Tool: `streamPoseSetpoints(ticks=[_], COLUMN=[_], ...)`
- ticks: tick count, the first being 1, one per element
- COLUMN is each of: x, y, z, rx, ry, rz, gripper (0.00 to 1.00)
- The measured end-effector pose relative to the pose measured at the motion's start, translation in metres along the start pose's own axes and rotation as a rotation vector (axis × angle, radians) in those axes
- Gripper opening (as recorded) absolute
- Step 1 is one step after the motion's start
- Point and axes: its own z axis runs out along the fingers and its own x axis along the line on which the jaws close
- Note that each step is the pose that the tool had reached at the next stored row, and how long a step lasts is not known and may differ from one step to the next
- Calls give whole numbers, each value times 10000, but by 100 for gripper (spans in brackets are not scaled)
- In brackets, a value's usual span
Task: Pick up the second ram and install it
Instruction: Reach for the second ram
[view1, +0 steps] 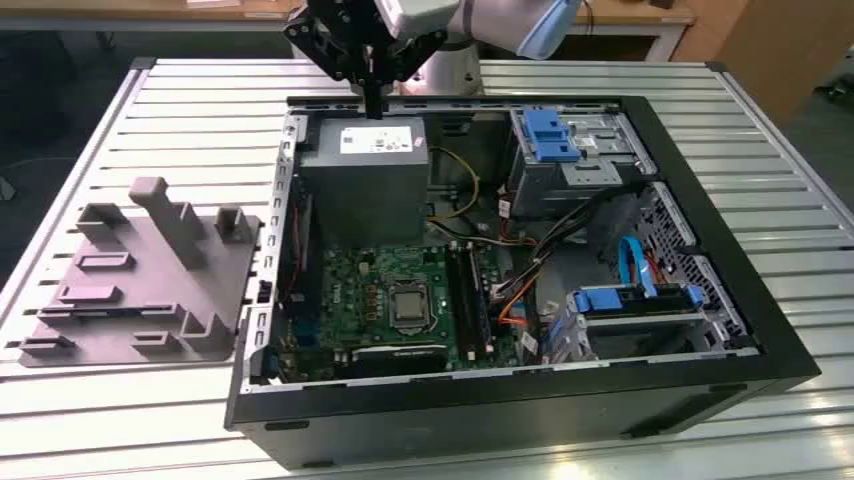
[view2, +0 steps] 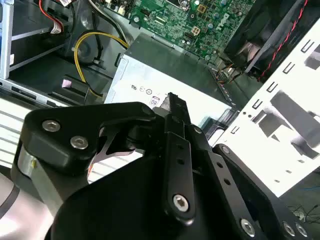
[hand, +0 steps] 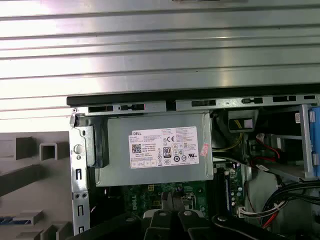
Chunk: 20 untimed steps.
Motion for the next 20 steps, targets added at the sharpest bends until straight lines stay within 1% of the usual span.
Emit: streamPoseSetpoints(ticks=[13,16,20], x=[6,41,112], y=[0,-3,-8], z=[0,-1,-3], rx=[1,0,0], ry=[0,0,0], rz=[1,-1,0], gripper=[10,10,10])
